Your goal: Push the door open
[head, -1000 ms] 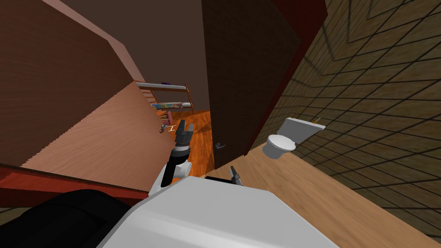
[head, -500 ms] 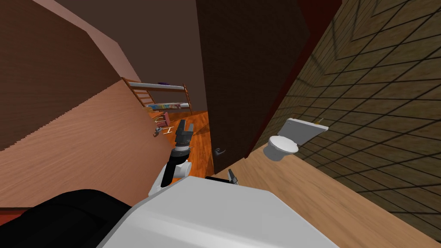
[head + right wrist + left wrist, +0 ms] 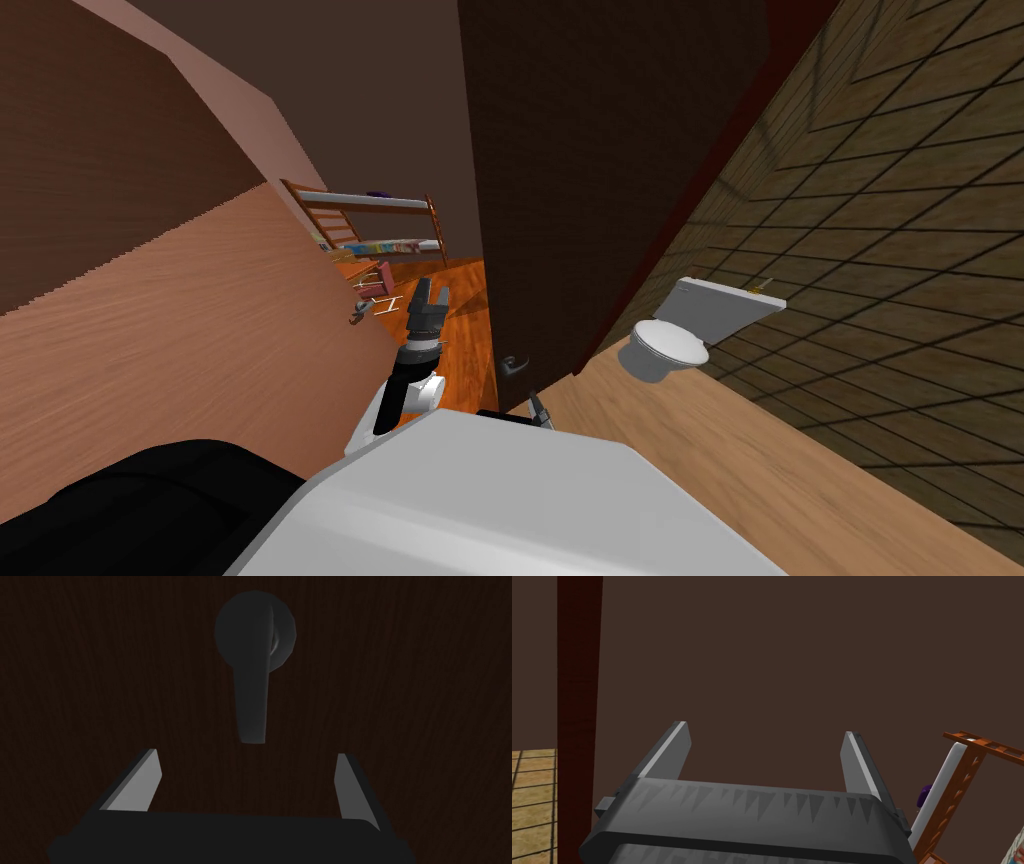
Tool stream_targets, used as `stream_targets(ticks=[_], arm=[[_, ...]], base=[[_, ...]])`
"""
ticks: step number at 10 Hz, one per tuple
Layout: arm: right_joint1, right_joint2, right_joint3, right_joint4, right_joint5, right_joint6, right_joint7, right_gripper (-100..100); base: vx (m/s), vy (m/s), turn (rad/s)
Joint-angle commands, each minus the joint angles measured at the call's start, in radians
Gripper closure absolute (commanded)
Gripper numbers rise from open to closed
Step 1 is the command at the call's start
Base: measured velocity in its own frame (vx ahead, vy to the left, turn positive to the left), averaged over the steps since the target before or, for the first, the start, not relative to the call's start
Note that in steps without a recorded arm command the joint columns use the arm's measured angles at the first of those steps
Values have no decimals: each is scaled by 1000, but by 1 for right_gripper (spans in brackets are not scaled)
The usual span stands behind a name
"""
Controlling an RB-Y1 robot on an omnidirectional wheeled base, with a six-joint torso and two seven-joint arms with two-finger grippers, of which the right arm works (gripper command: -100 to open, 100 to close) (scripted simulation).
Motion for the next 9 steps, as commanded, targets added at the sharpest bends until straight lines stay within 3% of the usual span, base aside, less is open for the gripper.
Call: stream_targets(ticks=[1, 4, 5, 6, 9], arm=[[-14, 6, 2, 4, -5, 17, 4, -100], [-39, 28, 3, 15, -13, 42, 10, -100], [-36, 23, 2, 15, -11, 34, 10, -100], [-36, 23, 2, 15, -11, 34, 10, 100], [-36, 23, 2, 15, -11, 34, 10, 100]], base=[[154, 115, 41], [159, 104, 31], [75, 33, 6], [-10, -2, -9], [-24, -12, 1]])
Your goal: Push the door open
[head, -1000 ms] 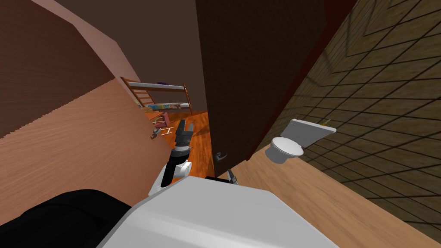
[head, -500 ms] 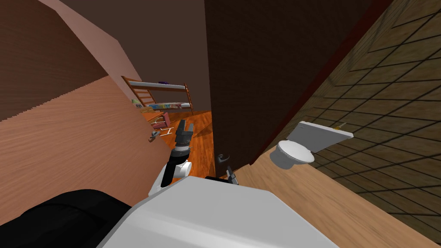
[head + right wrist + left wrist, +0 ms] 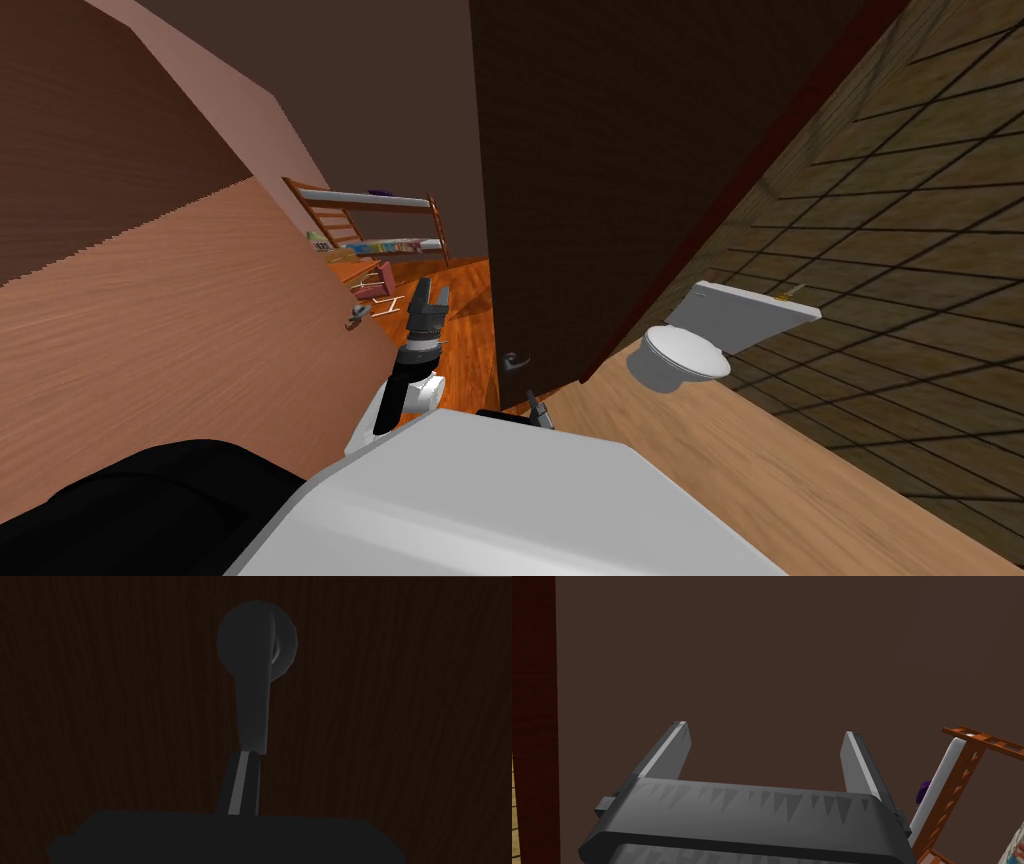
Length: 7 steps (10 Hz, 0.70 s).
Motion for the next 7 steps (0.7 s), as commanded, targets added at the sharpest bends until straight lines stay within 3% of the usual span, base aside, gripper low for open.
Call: stream_targets(ticks=[1, 2, 3, 5, 7], arm=[[0, 0, 0, 0, 0, 0, 0, 100], [0, 0, 0, 0, 0, 0, 0, 100], [7, -15, -20, -1, -18, 0, 10, -100], [11, 27, -34, -1, -31, 1, 17, -100], [-9, -7, -31, 6, -33, 16, 20, -100]], base=[[-8, -3, 0], [0, 0, 0], [-91, 41, -190], [-153, 96, -159], [8, 53, 16]])
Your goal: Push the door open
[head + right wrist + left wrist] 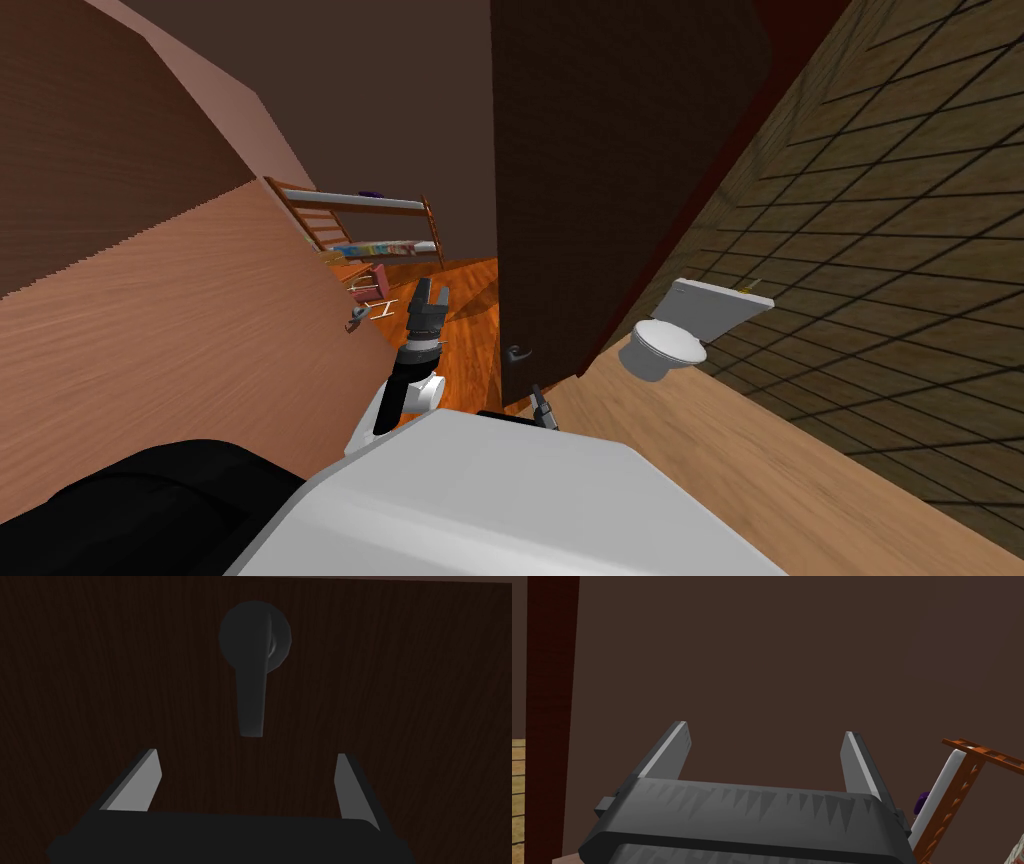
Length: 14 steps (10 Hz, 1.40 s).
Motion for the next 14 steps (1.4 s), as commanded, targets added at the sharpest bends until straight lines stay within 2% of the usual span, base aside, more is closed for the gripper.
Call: stream_targets(ticks=[1, 3, 6, 7, 8, 13, 14], arm=[[-15, -11, 0, 4, -4, 14, 4, -100], [-38, -5, -1, 12, -11, 34, 10, -100], [-65, 45, -2, 22, -19, 57, 17, -100], [-57, 31, -1, 15, -17, 54, 14, -100], [-57, 31, -1, 15, -17, 54, 14, 100], [-57, 31, -1, 15, -17, 54, 14, 100], [-49, 2, -7, 14, -21, 46, 15, -100]], base=[[168, 71, 22], [217, 84, 32], [179, 89, 27], [63, 38, 1], [0, 0, 0], [-15, -9, 1], [-56, 1, -87]])
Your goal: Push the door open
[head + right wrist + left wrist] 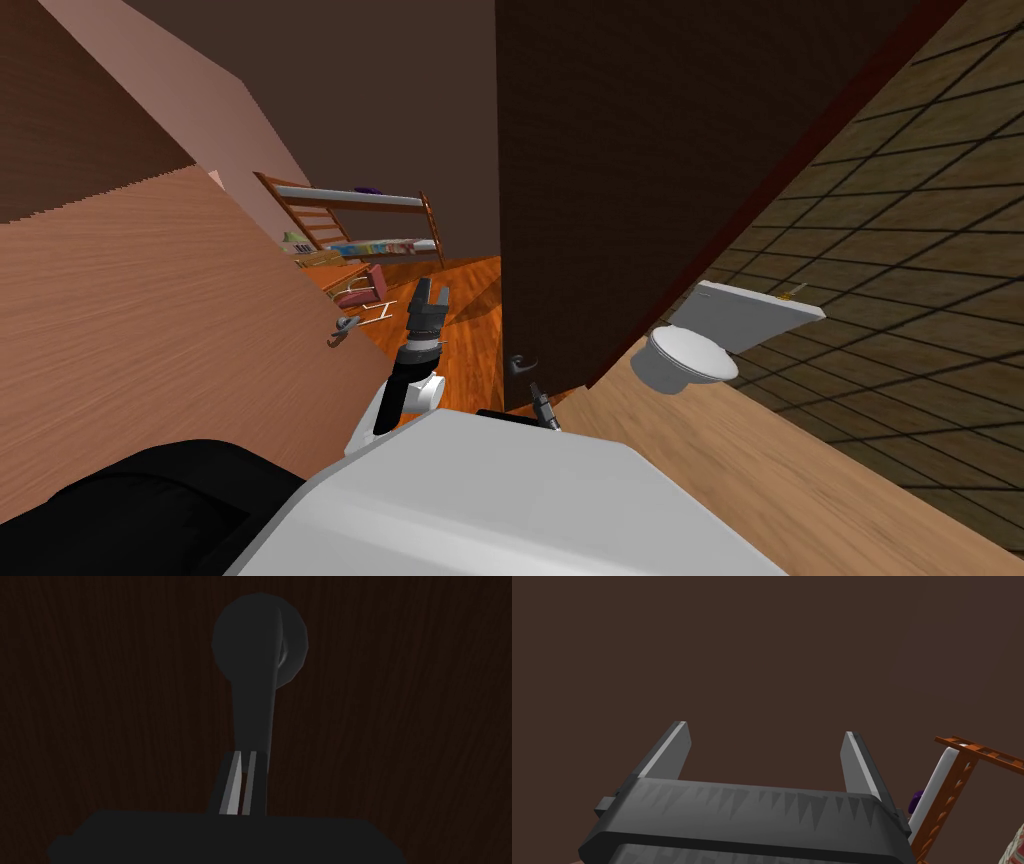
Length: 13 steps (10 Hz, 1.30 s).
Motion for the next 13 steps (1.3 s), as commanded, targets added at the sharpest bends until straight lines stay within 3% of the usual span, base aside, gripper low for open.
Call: stream_targets(ticks=[1, 2, 3, 5, 6, 8, 11, 12, 13], arm=[[10, -20, -11, 3, -7, -14, 3, -100], [16, -13, -15, 2, -10, -20, 4, -100], [26, 19, -22, 1, -15, -28, 6, -100], [6, -18, -19, 4, -17, -9, 9, -100], [1, -20, -19, 5, -19, -4, 10, -100], [-16, -18, -20, 10, -23, 9, 14, -100], [-43, 22, -22, 19, -32, 32, 21, -100], [-32, 13, -19, 10, -29, 28, 20, -100], [-32, 13, -19, 10, -29, 28, 20, 100]], base=[[-155, 5, -129], [-216, -6, -108], [-229, -33, -123], [-13, 17, 19], [158, 96, 19], [180, 91, 12], [156, 72, 25], [70, 31, 3], [-9, -4, -5]])
